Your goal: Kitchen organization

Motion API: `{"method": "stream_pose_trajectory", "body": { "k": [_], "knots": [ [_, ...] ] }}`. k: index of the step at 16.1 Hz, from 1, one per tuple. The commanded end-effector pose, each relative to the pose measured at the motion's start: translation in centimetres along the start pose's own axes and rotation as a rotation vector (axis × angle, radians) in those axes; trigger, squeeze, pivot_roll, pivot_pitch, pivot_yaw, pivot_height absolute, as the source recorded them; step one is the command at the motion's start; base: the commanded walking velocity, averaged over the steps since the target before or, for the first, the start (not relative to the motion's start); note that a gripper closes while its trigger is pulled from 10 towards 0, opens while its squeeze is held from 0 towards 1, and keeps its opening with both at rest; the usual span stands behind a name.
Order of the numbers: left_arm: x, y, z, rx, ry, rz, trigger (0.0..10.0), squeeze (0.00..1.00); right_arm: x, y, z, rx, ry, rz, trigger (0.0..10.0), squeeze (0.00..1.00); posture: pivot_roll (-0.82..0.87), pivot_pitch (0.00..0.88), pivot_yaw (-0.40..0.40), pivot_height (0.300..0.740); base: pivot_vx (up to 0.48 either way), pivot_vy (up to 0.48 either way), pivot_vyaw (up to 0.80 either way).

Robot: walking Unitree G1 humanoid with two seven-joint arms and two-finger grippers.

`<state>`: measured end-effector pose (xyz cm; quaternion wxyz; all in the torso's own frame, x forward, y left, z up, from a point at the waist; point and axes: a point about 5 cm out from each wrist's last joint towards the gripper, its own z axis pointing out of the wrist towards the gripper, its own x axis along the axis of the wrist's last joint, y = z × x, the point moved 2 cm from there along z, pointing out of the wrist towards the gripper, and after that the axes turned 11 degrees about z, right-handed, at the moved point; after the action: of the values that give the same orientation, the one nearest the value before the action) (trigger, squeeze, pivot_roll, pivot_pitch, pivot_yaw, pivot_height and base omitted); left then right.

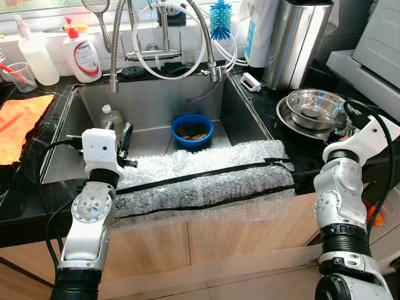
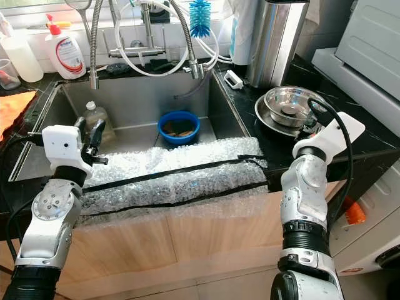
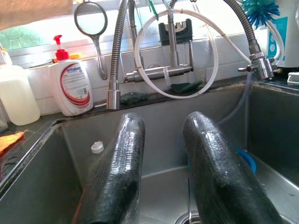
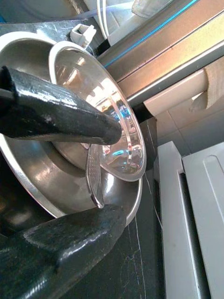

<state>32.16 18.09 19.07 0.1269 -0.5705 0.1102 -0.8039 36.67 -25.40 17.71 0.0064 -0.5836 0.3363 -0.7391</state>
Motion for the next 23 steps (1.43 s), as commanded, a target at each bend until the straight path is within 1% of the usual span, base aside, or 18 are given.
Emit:
{"method": "stream_pose_trajectory", "body": {
  "k": [1, 2, 8, 12, 15, 16, 17, 19, 20, 21, 23],
  "knots": [
    [0.5, 0.1, 0.0, -0.014, 0.016, 0.020, 10.0, 0.00, -0.2, -0.5, 0.0, 0.004, -0.007, 0.008, 5.2, 0.00, 0.01, 0.000, 0.025, 0.740, 0.000, 0.000, 0.00],
    [0.5, 0.1, 0.0, -0.012, 0.016, 0.018, 10.0, 0.00, -0.2, -0.5, 0.0, 0.004, -0.005, 0.011, 0.0, 0.00, 0.01, 0.000, 0.023, 0.740, 0.000, 0.000, 0.00],
    [0.5, 0.1, 0.1, -0.011, 0.015, 0.018, 10.0, 0.00, -0.2, -0.6, 0.1, 0.008, -0.006, 0.018, 0.0, 0.00, 0.01, 0.000, 0.025, 0.740, 0.000, 0.000, 0.00],
    [0.5, 0.2, 0.2, -0.013, 0.019, 0.015, 10.0, 0.00, -0.2, -0.9, 0.0, 0.029, -0.007, 0.026, 0.0, 0.00, 0.01, 0.000, 0.024, 0.740, 0.000, 0.000, 0.00],
    [0.5, 0.0, 0.2, -0.007, 0.019, 0.017, 10.0, 0.00, 0.0, -1.8, -0.1, 0.070, 0.006, 0.069, 0.0, 0.00, 0.01, 0.000, 0.024, 0.740, 0.000, 0.000, 0.00],
    [0.6, 0.0, 0.3, -0.006, 0.020, 0.017, 10.0, 0.00, 0.2, -2.3, -0.2, 0.096, 0.022, 0.073, 0.0, 0.00, 0.01, 0.000, 0.023, 0.740, 0.000, 0.000, 0.00],
    [0.6, 0.0, 0.3, -0.006, 0.020, 0.017, 10.0, 0.00, 0.3, -2.3, -0.2, 0.098, 0.025, 0.070, 0.0, 0.00, 0.01, 0.000, 0.023, 0.740, 0.000, 0.000, 0.00],
    [0.7, -0.1, 0.4, 0.000, 0.023, 0.018, 10.0, 0.00, 1.3, -3.5, -0.5, 0.155, 0.079, 0.097, 0.0, 0.00, 0.01, 0.000, 0.024, 0.740, 0.000, 0.000, 0.00],
    [0.8, -0.2, 0.4, 0.005, 0.028, 0.018, 10.0, 0.00, 2.0, -4.4, -0.8, 0.213, 0.118, 0.106, 3.9, 0.00, 0.01, 0.000, 0.023, 0.740, 0.000, 0.000, 0.00],
    [1.0, -0.5, 0.5, 0.022, 0.034, 0.018, 10.0, 0.00, 3.0, -5.6, -1.2, 0.277, 0.171, 0.097, 10.0, 0.00, 0.01, 0.000, 0.024, 0.740, 0.000, 0.000, 0.00],
    [1.7, -1.2, 0.7, 0.055, 0.057, -0.005, 10.0, 0.00, 5.2, -7.9, -2.5, 0.402, 0.279, 0.062, 10.0, 0.00, 0.01, 0.000, 0.022, 0.740, 0.000, 0.000, 0.00]
  ]
}}
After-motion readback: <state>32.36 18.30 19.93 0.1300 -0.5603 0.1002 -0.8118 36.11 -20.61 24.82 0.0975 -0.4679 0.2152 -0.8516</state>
